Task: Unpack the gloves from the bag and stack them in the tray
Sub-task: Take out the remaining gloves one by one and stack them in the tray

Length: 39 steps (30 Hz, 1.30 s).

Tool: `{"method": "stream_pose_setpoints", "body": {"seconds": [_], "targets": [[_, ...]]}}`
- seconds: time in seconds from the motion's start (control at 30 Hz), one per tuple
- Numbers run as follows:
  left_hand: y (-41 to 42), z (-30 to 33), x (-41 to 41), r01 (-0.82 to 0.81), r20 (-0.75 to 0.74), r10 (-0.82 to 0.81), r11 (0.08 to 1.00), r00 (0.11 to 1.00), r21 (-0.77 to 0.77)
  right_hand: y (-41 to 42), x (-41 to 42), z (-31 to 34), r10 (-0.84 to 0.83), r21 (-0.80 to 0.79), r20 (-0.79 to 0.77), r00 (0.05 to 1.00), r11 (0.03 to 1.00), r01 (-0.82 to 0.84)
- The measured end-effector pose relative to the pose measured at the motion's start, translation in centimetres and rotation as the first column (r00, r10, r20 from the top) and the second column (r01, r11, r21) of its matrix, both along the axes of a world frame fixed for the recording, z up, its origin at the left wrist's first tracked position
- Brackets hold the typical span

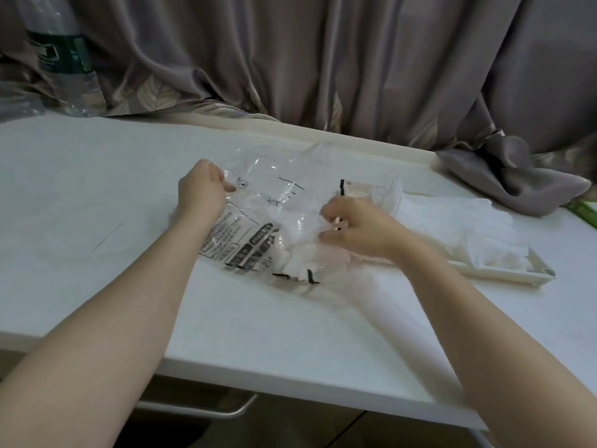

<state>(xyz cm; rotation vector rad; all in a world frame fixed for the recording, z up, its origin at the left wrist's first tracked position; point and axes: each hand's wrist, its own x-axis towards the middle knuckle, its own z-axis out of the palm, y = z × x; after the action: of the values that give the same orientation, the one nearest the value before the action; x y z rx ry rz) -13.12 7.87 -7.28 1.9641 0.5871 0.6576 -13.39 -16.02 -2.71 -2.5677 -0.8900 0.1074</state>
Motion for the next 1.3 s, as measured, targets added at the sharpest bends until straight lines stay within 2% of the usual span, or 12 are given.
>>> {"method": "stream_pose_setpoints", "body": {"seconds": [0.07, 0.17, 0.23, 0.33, 0.43, 0.53, 0.7, 0.87, 0.97, 1.03, 1.2, 1.3], "targets": [[0.2, -0.4, 0.1, -0.031, -0.122, 0.047, 0.991, 0.991, 0.127, -1.8, -0.2, 0.0, 0.001, 0.046, -0.231, 0.973, 0.999, 0.010], [-1.1, 0.7, -0.4, -0.079, -0.244, 0.139, 0.968, 0.960, 0.239, -2.1, -0.4, -1.3, 0.012, 0.208, -0.288, 0.958, 0.977, 0.050], [-3.3, 2.2, -1.3, -0.048, 0.071, 0.022, 0.916, 0.997, 0.397, -1.5, -0.5, -1.9, -0.024, 0.392, -0.278, 0.960, 0.910, 0.137], [-6.5, 3.6, -3.1, 0.050, 0.375, -0.393, 0.743, 0.839, 0.667, -0.7, -0.4, -1.8, -0.060, 0.632, -0.342, 0.938, 0.724, 0.277], [-8.4, 2.6, -4.3, 0.216, 0.177, -0.689, 0.444, 0.703, 0.870, -1.9, 0.2, -1.3, -0.009, 0.783, -0.391, 0.920, 0.522, 0.338], [-8.1, 0.4, -4.1, 0.401, -0.142, -0.697, 0.223, 0.703, 0.889, -3.6, 0.7, -1.1, 0.099, 0.858, -0.415, 0.904, 0.373, 0.353], [-7.8, -0.3, -3.3, 0.600, -0.457, -0.438, 0.279, 0.774, 0.749, -5.2, 1.0, -0.6, 0.150, 0.827, -0.559, 0.815, 0.171, 0.535], [-7.6, 0.2, -3.1, 0.531, -0.468, -0.251, 0.416, 0.847, 0.738, -5.8, 1.2, -0.2, 0.402, 0.723, -0.609, 0.684, -0.072, 0.687], [-8.9, 1.2, -3.6, 0.417, -0.220, -0.375, 0.603, 0.901, 0.680, -5.4, 1.2, -0.6, 0.464, 0.693, -0.626, 0.626, -0.037, 0.720], [-10.7, 2.6, -4.5, 0.475, -0.092, -0.515, 0.689, 0.852, 0.547, -5.2, 1.1, -0.9, 0.515, 0.695, -0.599, 0.613, -0.046, 0.718], [-13.6, 4.3, -4.7, 0.791, -0.188, -0.774, 0.611, 0.605, 0.031, -5.1, -0.3, -0.5, 0.702, 0.764, -0.447, 0.554, -0.022, 0.644], [-13.8, 4.1, -5.1, 0.845, -0.197, -0.842, 0.526, 0.502, -0.093, -5.8, -1.1, 1.1, 0.718, 0.860, -0.331, 0.612, -0.037, 0.509]]}}
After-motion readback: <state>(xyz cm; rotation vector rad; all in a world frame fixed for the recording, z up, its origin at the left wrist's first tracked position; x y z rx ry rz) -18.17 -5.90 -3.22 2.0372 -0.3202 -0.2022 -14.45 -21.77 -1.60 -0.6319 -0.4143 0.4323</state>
